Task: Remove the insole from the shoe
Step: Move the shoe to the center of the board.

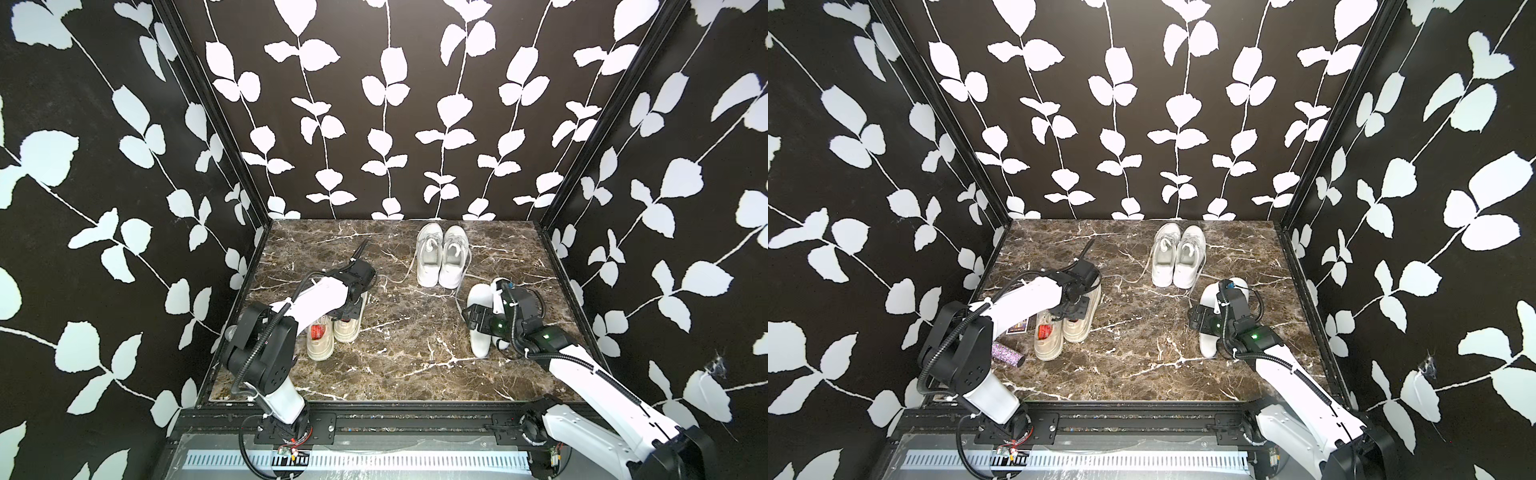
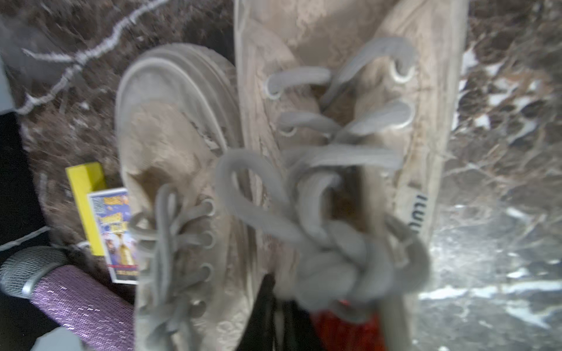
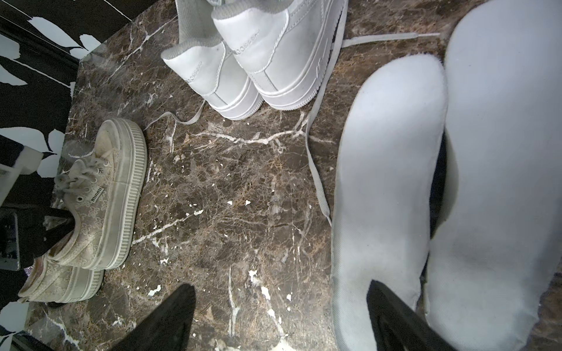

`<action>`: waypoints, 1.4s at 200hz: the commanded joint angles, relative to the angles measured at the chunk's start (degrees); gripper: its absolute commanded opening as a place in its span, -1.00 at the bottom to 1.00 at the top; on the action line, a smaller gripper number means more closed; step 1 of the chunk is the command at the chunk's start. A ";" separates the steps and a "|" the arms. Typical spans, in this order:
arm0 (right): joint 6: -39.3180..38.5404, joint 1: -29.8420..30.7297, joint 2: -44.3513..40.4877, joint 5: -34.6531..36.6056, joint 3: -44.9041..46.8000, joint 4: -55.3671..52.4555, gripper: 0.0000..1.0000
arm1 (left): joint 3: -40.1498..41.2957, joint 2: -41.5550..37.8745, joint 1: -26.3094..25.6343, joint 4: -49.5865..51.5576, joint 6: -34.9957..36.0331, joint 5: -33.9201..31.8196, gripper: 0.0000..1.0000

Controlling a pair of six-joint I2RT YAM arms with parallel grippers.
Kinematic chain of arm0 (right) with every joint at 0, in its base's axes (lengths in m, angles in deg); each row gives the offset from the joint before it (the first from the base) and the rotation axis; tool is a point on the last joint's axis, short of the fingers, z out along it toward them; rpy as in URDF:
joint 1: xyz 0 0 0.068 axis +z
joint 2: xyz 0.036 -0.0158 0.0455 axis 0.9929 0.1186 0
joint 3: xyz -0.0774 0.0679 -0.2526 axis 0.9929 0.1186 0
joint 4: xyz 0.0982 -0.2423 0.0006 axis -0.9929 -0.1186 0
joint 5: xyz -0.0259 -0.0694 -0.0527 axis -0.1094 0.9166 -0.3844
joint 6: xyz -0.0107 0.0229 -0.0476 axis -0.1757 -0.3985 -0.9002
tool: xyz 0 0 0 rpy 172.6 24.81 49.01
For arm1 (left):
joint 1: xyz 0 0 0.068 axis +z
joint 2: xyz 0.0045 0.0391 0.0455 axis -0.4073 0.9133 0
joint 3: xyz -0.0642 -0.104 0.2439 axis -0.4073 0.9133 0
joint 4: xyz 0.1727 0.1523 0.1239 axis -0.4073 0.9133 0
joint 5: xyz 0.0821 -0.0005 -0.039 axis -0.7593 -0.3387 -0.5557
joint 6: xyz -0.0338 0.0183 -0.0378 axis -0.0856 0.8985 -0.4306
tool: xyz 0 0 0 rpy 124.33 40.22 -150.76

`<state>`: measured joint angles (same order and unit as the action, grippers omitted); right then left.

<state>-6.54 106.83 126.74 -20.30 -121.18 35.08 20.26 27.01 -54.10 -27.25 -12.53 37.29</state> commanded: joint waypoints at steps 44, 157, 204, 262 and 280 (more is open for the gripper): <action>0.34 0.53 -0.65 0.80 -1.37 0.07 0.75 | 0.83 -3.93 0.14 -7.21 1.92 10.32 -1.00; 0.63 0.89 0.69 0.72 -1.41 0.78 0.74 | -1.13 -3.61 -13.39 -19.06 -6.21 20.42 -1.00; 0.22 1.19 2.26 0.20 -1.85 1.18 0.74 | -1.10 -1.92 -19.81 -25.38 -11.63 22.43 -1.00; 0.64 2.44 3.99 -0.42 -2.05 2.51 0.65 | -1.58 0.62 -24.18 -30.14 -13.81 24.89 -1.00; 0.63 2.93 4.64 -0.84 -2.22 2.98 0.61 | -0.55 0.18 -25.07 -31.48 -13.55 25.46 -1.00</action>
<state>-6.45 108.88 130.71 -20.73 -121.20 36.06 20.46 28.39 -77.90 -53.02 -24.84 60.94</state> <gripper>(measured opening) 0.815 0.049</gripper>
